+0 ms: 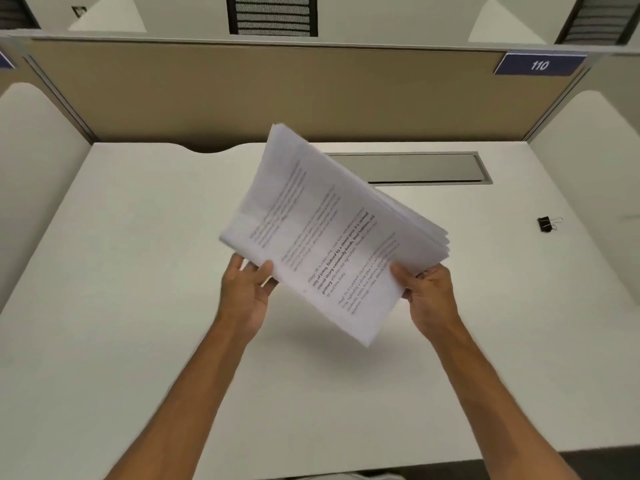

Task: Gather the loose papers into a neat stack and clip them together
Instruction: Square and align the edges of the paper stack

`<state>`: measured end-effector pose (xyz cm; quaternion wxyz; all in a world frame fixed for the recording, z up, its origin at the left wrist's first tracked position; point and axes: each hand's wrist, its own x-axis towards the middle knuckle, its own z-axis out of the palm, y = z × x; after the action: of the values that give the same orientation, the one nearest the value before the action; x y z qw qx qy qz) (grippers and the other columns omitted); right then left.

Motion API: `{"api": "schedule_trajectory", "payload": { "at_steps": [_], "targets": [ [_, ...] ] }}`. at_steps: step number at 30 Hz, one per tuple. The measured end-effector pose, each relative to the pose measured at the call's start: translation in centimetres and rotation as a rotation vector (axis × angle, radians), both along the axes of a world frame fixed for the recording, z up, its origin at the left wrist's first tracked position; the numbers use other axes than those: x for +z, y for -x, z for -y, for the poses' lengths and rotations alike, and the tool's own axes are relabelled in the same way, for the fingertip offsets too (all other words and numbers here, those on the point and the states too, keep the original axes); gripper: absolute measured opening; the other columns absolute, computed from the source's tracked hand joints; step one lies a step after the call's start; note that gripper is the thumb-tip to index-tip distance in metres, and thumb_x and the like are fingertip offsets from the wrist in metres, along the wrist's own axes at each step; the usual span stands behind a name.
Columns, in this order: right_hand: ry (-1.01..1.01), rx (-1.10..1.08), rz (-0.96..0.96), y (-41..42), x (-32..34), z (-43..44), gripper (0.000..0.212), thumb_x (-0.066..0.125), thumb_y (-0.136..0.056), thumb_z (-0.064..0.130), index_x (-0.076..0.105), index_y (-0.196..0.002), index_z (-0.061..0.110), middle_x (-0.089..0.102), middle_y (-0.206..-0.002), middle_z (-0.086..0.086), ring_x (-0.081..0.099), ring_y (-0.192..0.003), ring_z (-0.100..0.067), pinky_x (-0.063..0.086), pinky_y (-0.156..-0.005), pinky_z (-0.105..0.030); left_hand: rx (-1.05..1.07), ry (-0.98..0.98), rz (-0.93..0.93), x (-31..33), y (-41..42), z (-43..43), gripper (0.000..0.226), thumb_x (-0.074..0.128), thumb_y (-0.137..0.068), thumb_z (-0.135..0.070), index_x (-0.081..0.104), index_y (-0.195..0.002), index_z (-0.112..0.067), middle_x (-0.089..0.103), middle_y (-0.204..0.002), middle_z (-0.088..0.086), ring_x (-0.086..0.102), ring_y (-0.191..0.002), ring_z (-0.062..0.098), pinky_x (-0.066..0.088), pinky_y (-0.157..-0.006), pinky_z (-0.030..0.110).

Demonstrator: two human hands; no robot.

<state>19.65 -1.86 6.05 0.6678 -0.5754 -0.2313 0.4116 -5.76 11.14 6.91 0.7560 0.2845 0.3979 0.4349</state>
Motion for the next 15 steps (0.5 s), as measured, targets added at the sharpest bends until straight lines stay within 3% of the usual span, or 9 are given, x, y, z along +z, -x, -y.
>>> {"api": "schedule_trajectory", "payload": {
  "at_steps": [3,6,9,13,15],
  "targets": [
    [0.038,0.063,0.090,-2.3,0.4,1.1,0.026,0.069,-0.085,0.002,0.071,-0.111,0.005,0.078,-0.104,-0.006,0.075,-0.094,-0.024,0.062,-0.076,-0.044,-0.021,-0.042,-0.084,-0.4,2.5,-1.8,0.043,0.060,-0.092,0.003,0.058,-0.132,-0.011,0.072,-0.121,0.010,0.072,-0.103,0.022,0.061,-0.086,0.034],
    [0.052,0.133,0.139,-3.9,1.1,1.7,0.025,0.071,-0.079,0.006,0.073,-0.104,0.004,0.080,-0.098,-0.003,0.076,-0.087,-0.020,0.062,-0.070,-0.038,-0.210,-0.186,-0.346,-0.3,4.5,-3.2,0.034,0.071,-0.087,-0.003,0.067,-0.117,-0.017,0.079,-0.104,0.006,0.075,-0.091,0.021,0.059,-0.072,0.025],
    [0.103,0.231,0.302,-4.8,1.6,1.9,0.015,0.070,-0.087,0.004,0.075,-0.101,0.005,0.079,-0.096,-0.003,0.075,-0.087,-0.020,0.060,-0.069,-0.032,-0.439,-0.290,-0.482,-0.4,4.6,-3.6,0.033,0.073,-0.089,-0.009,0.070,-0.118,-0.024,0.078,-0.110,0.002,0.075,-0.100,0.022,0.060,-0.080,0.029],
    [0.169,0.222,0.484,-5.0,1.3,1.3,0.015,0.067,-0.095,0.006,0.074,-0.107,0.004,0.077,-0.105,-0.009,0.073,-0.094,-0.020,0.058,-0.078,-0.029,-0.254,-0.340,-0.526,-1.2,2.9,-2.7,0.038,0.065,-0.091,0.002,0.074,-0.105,-0.033,0.079,-0.105,-0.005,0.075,-0.097,0.018,0.062,-0.081,0.034],
    [0.221,0.165,0.568,-5.0,0.9,0.9,0.012,0.067,-0.095,0.010,0.073,-0.106,0.007,0.075,-0.102,-0.005,0.070,-0.091,-0.018,0.054,-0.076,-0.017,-0.162,-0.348,-0.538,-1.8,2.0,-2.0,0.041,0.064,-0.090,0.007,0.073,-0.098,-0.033,0.079,-0.097,-0.010,0.074,-0.093,0.014,0.061,-0.080,0.032]
  ]
}}
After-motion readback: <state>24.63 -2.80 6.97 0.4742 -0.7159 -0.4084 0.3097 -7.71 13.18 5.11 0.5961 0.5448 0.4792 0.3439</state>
